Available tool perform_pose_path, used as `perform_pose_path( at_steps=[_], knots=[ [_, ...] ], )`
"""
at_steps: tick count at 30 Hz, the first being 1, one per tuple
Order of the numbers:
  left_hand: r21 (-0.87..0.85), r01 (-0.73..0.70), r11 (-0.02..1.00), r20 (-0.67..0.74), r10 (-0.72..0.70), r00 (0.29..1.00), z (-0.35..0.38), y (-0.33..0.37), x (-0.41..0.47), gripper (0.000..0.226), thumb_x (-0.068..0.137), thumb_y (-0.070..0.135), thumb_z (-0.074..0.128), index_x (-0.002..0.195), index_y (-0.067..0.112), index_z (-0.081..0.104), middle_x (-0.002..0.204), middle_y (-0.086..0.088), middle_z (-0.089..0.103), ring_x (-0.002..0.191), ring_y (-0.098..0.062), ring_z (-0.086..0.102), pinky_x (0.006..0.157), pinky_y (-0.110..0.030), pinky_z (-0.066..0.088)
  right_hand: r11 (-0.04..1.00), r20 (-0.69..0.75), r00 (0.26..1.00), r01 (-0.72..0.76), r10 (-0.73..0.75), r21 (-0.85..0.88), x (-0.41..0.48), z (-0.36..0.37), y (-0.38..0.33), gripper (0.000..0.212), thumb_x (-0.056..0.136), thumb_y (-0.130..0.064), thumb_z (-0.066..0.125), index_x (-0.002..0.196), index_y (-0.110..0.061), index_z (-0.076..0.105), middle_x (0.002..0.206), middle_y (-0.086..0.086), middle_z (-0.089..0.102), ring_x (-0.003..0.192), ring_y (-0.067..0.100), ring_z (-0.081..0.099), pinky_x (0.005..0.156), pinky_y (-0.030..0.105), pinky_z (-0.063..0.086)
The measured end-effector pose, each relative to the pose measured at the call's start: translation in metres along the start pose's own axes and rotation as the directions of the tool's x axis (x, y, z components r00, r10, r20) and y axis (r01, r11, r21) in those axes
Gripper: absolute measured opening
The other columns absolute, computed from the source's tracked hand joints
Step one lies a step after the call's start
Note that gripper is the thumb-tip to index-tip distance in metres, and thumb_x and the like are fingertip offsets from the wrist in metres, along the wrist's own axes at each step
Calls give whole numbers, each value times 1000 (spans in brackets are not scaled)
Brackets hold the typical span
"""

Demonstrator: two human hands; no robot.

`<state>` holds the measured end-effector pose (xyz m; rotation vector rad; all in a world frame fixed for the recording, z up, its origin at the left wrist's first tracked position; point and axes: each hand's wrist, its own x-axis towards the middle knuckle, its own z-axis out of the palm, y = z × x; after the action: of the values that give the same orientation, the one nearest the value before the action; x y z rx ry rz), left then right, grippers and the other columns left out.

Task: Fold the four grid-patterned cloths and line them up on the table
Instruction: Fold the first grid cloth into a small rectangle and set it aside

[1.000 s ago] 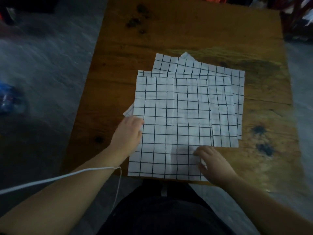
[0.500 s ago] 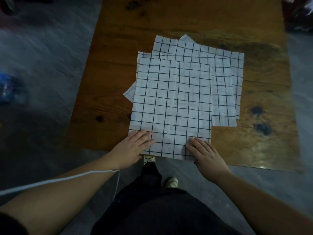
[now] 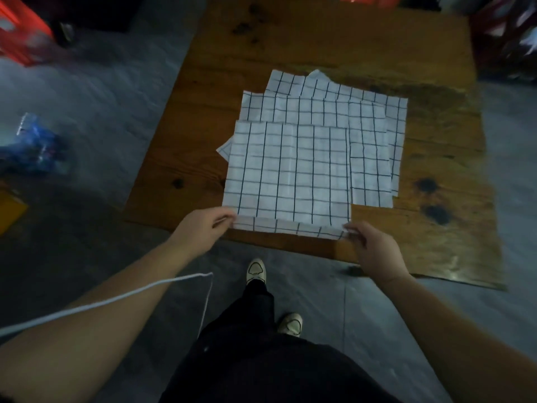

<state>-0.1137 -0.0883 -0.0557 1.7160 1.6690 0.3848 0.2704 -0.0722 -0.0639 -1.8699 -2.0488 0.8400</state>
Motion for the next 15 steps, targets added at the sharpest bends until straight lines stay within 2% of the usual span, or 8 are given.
perform_pose_path(
  at_steps=[3, 5, 6, 9, 11, 13, 15],
  knots=[
    [-143, 60, 988, -92, -74, 993, -23, 23, 21, 24, 102, 25, 59, 124, 20, 67, 115, 9, 66, 100, 1, 58, 81, -8, 39, 995, -92, 995, -38, 47, 96, 24, -26, -24, 18, 101, -20, 56, 114, -25, 67, 88, -7, 70, 78, 14, 65, 62, 30, 51],
    [-221, 73, 973, -124, -102, 987, -39, 34, 44, 20, 102, 24, 59, 120, 21, 66, 109, 10, 65, 94, 3, 56, 76, -12, 41, 985, -131, 987, -76, 96, 154, 52, -38, -39, 14, 102, -21, 54, 107, -28, 66, 83, -7, 68, 70, 15, 63, 57, 35, 52],
    [-239, 73, 968, -136, -107, 985, -46, 37, 58, 18, 102, 24, 59, 117, 21, 66, 105, 9, 66, 92, 1, 57, 75, -17, 44, 983, -148, 983, -82, 106, 164, 70, -42, -45, 13, 103, -22, 53, 104, -28, 65, 83, -7, 67, 70, 15, 62, 56, 32, 50],
    [-239, 112, 965, -153, -152, 977, -63, 32, 112, 12, 101, 26, 58, 110, 23, 65, 97, 7, 64, 86, -6, 58, 68, -23, 43, 984, -175, 977, -96, 122, 150, 134, -45, -56, 15, 103, -24, 53, 108, -22, 67, 96, -5, 66, 82, 14, 60, 61, 22, 42],
    [-237, 163, 958, -141, -200, 970, -69, 23, 150, 10, 101, 27, 59, 110, 26, 63, 99, 10, 62, 87, -3, 55, 68, -22, 39, 986, -192, 971, -124, 143, 109, 174, -41, -57, 19, 103, -25, 54, 112, -18, 69, 105, -2, 65, 90, 16, 59, 69, 27, 42],
    [-239, 212, 948, -108, -242, 964, -73, 14, 183, 19, 100, 28, 60, 119, 26, 61, 105, 11, 60, 89, -2, 54, 68, -20, 38, 981, -194, 962, -179, 192, 78, 205, -35, -58, 20, 103, -27, 54, 112, -17, 69, 104, -1, 64, 90, 18, 58, 71, 29, 41],
    [-280, 263, 923, -58, -290, 955, -77, 7, 211, 37, 99, 27, 62, 135, 27, 53, 123, 5, 59, 102, -8, 58, 77, -24, 47, 964, -188, 946, -252, 264, 86, 233, -29, -60, 20, 103, -28, 53, 110, -18, 68, 97, -3, 64, 86, 17, 58, 66, 28, 40]
  ],
)
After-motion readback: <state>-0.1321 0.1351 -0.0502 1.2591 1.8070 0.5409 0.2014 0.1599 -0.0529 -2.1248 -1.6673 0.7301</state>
